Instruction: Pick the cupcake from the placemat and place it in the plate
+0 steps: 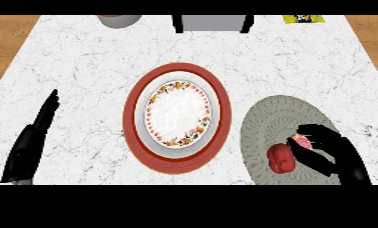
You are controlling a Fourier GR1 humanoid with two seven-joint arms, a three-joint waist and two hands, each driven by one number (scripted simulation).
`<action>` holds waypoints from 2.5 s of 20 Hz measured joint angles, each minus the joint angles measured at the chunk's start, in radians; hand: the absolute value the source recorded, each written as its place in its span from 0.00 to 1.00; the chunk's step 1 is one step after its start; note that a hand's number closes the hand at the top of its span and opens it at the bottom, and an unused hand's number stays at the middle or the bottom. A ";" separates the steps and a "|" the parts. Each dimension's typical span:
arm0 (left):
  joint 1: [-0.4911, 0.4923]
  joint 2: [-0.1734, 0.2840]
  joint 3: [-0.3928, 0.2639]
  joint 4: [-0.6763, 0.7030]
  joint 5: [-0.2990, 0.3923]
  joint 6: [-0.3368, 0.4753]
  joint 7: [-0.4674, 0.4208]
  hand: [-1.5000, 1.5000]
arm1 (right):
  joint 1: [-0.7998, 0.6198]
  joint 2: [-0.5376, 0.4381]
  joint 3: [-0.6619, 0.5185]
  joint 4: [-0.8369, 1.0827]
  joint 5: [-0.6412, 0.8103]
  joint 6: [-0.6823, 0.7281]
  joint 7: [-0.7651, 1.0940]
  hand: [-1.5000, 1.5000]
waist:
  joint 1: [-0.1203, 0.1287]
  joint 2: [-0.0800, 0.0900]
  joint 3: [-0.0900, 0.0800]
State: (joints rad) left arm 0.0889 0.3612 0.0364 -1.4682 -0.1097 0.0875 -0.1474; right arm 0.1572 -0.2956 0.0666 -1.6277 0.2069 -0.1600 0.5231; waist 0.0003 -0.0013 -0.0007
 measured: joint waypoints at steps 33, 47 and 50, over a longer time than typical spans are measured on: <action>-0.092 -0.037 -0.031 -0.001 -0.047 -0.047 0.026 0.50 | -0.969 -0.315 0.069 0.644 0.174 0.357 -1.216 1.00 | 0.101 0.028 0.004; -0.004 -0.024 0.035 -0.033 -0.033 -0.053 0.024 0.50 | -1.152 -0.063 0.150 0.703 0.147 0.505 -1.225 1.00 | 0.018 0.001 0.000; 0.011 -0.025 0.046 -0.018 -0.033 -0.057 -0.004 0.50 | -1.160 0.000 0.174 0.660 0.151 0.537 -1.136 1.00 | 0.011 0.000 0.000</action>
State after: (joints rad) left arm 0.0996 0.3359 0.0827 -1.4863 -0.1431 0.0303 -0.1511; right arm -1.0028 -0.2957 0.2409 -0.9679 0.3584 0.3773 -0.6133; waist 0.0116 -0.0017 -0.0006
